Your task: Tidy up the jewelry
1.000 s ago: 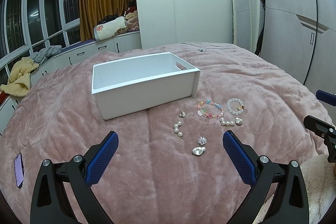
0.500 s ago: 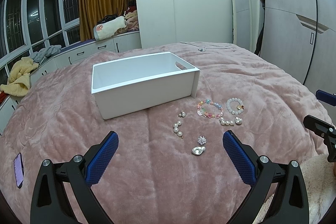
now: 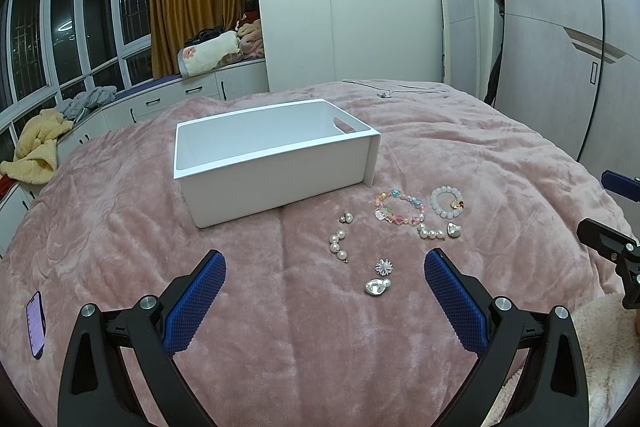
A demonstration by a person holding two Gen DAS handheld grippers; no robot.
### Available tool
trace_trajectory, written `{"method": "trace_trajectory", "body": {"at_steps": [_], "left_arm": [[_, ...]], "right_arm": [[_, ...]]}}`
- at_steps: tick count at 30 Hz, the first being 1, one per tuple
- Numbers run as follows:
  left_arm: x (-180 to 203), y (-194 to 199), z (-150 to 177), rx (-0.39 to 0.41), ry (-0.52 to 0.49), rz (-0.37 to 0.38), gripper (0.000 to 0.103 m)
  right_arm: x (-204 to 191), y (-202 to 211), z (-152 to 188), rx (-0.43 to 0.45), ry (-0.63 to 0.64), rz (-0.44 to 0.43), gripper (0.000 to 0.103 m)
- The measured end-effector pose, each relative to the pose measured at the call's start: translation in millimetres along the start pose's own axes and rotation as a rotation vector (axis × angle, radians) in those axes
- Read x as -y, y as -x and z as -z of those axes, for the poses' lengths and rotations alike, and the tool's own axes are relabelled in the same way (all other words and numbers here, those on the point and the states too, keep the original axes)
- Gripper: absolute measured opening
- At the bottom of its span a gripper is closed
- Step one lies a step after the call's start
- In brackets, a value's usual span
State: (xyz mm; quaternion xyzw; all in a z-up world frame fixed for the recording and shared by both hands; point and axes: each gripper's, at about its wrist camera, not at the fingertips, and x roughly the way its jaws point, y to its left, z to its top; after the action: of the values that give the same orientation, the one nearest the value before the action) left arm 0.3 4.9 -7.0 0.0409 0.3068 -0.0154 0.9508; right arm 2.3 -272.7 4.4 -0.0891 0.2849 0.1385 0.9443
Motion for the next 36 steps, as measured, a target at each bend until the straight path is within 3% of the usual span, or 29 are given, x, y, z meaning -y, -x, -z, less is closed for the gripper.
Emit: {"method": "trace_trajectory", "body": {"at_steps": [20, 29, 36], "left_arm": [[0, -2, -5, -0.006, -0.006, 0.01, 0.101], [-9, -14, -28, -0.026, -0.005, 0.012, 0.101], [-10, -47, -44, -0.08, -0.026, 0.032, 0.101]], "right_arm": [[5, -3, -6, -0.023, -0.012, -0.026, 0.098], [9, -26, -36, -0.052, 0.009, 0.0, 0.098], [20, -69, -67, -0.092, 0.014, 0.057, 0.098]]}}
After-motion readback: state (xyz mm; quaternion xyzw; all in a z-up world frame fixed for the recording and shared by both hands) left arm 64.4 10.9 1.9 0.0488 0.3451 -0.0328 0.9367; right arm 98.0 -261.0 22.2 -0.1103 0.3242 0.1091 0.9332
